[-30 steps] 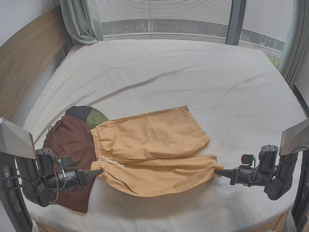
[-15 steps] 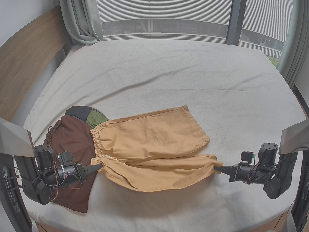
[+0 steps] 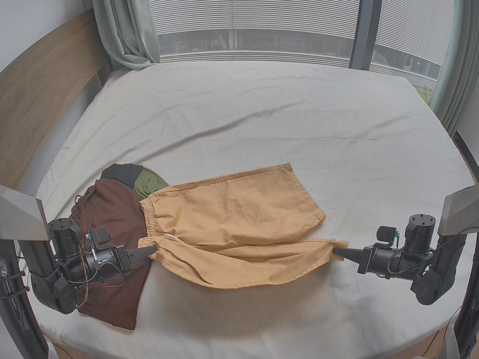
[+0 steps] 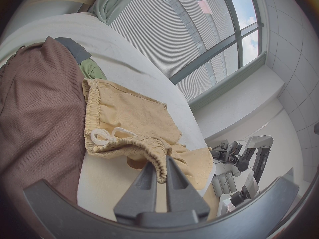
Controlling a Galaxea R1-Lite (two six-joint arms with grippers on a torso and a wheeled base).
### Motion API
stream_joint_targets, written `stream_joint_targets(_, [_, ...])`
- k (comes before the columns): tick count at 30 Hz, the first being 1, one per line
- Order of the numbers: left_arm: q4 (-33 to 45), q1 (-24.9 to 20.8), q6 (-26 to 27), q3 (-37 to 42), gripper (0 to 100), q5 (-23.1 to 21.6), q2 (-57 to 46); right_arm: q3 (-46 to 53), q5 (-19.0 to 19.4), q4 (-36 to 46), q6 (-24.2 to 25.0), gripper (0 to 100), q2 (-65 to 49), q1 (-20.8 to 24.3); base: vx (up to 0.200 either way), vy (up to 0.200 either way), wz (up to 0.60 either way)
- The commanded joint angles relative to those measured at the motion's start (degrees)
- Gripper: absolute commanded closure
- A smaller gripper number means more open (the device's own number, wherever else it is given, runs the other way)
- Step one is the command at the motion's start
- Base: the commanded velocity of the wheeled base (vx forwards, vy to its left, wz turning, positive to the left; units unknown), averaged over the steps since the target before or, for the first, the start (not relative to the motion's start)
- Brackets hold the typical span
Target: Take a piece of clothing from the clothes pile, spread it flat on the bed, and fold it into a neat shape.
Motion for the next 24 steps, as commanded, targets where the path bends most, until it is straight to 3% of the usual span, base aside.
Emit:
stream_joint_targets(1, [-0.1, 0.0, -0.8, -0.5, 100, 0.2, -0.2, -1.2, 0.0, 0.0, 0.5, 100, -1.3, -0.2, 0.000, 0.000, 0.00])
stream_joint_targets(9, [-0.1, -1.7, -4.7, -3.1, 100, 8.0, 0.0, -6.5, 0.0, 0.1, 6.5, 100, -4.4, 0.1, 0.000, 0.000, 0.00])
stream_joint_targets(24, [-0.1, -1.3, -6.1, -5.0, 100, 9.0, -0.2, -15.7, 0.0, 3.0, 9.1, 100, -3.9, -0.1, 0.000, 0.000, 0.00])
